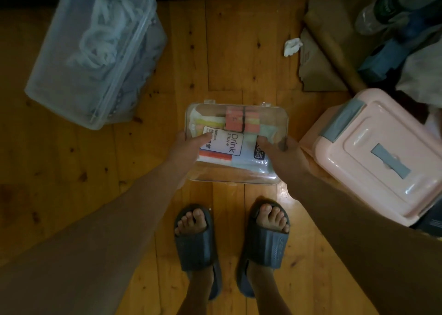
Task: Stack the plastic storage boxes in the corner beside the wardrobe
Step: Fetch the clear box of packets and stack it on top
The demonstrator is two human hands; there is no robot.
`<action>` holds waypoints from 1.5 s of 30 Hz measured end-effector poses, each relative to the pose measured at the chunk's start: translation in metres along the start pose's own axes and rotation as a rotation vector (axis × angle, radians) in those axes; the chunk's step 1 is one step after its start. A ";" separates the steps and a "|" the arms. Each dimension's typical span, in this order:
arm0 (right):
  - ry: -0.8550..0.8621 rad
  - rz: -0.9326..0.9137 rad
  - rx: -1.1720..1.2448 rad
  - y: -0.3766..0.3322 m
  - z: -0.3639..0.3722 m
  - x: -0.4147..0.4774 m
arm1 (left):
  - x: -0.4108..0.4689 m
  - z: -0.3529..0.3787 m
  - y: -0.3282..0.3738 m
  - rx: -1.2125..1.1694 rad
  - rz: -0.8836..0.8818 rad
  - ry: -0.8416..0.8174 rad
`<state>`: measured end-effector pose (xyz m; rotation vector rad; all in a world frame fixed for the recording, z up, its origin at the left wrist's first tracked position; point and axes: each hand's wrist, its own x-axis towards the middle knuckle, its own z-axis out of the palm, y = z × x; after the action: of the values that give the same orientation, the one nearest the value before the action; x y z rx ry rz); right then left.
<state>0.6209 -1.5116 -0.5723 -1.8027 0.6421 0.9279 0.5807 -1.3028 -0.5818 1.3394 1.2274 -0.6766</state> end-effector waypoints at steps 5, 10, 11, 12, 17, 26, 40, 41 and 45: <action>0.013 -0.020 -0.030 -0.009 -0.003 -0.018 | -0.020 -0.007 0.002 -0.025 0.012 -0.012; 0.032 -0.025 -0.124 -0.032 -0.009 -0.042 | -0.052 -0.016 0.017 -0.052 0.023 -0.006; 0.034 -0.021 -0.130 -0.034 -0.010 -0.044 | -0.054 -0.016 0.017 -0.057 0.021 0.001; 0.036 -0.028 -0.139 -0.037 -0.011 -0.046 | -0.057 -0.018 0.019 -0.060 0.031 0.003; 0.007 -0.048 -0.075 -0.063 -0.020 -0.072 | -0.092 -0.029 0.039 -0.114 0.066 0.004; -0.009 -0.125 -0.046 -0.120 -0.032 -0.138 | -0.169 -0.054 0.085 -0.148 0.135 -0.007; 0.005 -0.206 -0.054 -0.217 -0.057 -0.263 | -0.319 -0.098 0.149 -0.144 0.255 0.013; -0.006 -0.210 -0.055 -0.222 -0.058 -0.270 | -0.329 -0.102 0.153 -0.136 0.261 0.018; -0.005 -0.244 -0.051 -0.244 -0.062 -0.302 | -0.366 -0.117 0.169 -0.147 0.261 0.007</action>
<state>0.6537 -1.4676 -0.1832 -1.8742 0.3871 0.7893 0.6000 -1.2597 -0.1647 1.3489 1.0621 -0.3895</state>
